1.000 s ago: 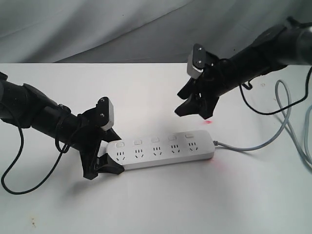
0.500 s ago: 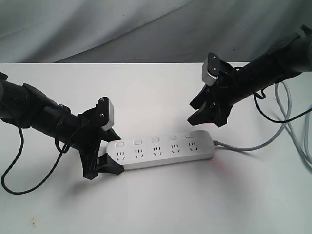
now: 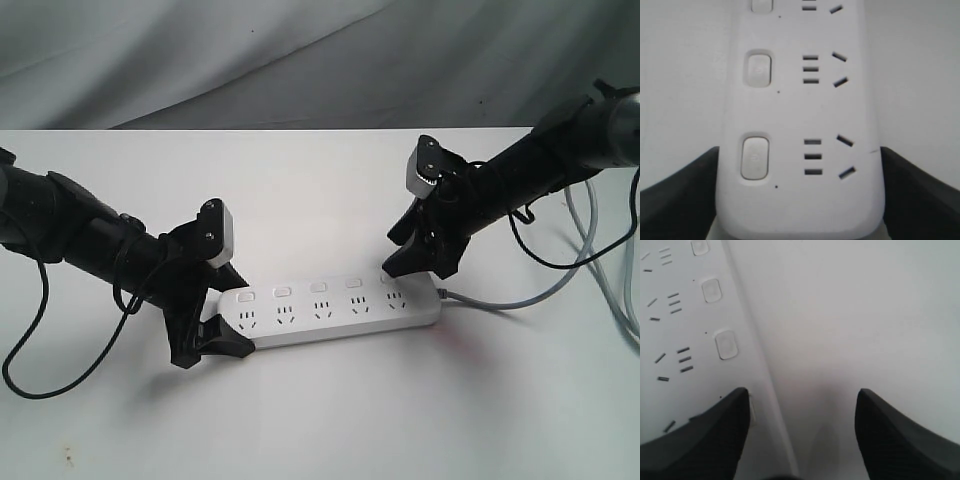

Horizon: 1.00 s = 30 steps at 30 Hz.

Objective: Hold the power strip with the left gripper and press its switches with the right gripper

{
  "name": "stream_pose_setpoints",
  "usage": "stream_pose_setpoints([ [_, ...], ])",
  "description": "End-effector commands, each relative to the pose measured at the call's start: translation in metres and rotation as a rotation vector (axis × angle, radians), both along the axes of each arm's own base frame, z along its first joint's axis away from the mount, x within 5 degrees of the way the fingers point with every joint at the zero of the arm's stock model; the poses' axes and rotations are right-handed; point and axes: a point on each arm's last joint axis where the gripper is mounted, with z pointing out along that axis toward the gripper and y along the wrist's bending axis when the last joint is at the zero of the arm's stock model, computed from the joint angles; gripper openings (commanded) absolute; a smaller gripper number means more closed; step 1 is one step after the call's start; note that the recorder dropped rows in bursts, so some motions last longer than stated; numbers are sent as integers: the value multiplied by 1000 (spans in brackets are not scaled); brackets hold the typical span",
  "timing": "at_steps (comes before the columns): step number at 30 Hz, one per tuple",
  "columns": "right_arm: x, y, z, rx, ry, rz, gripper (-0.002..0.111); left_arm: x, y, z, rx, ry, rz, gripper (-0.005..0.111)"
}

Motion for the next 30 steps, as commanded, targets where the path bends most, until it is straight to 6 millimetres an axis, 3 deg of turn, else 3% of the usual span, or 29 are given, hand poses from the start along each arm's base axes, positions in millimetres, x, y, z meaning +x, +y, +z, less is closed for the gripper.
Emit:
stream_pose_setpoints([
  [1, 0, 0, -1, -8, -8, -3, 57, 1, -2, 2, -3, -9, -7, 0],
  [26, -1, -3, -21, -61, 36, 10, 57, 1, -2, 2, -3, -9, -7, 0],
  [30, -4, 1, -32, -97, 60, 28, 57, 1, -2, 2, -3, -9, -7, 0],
])
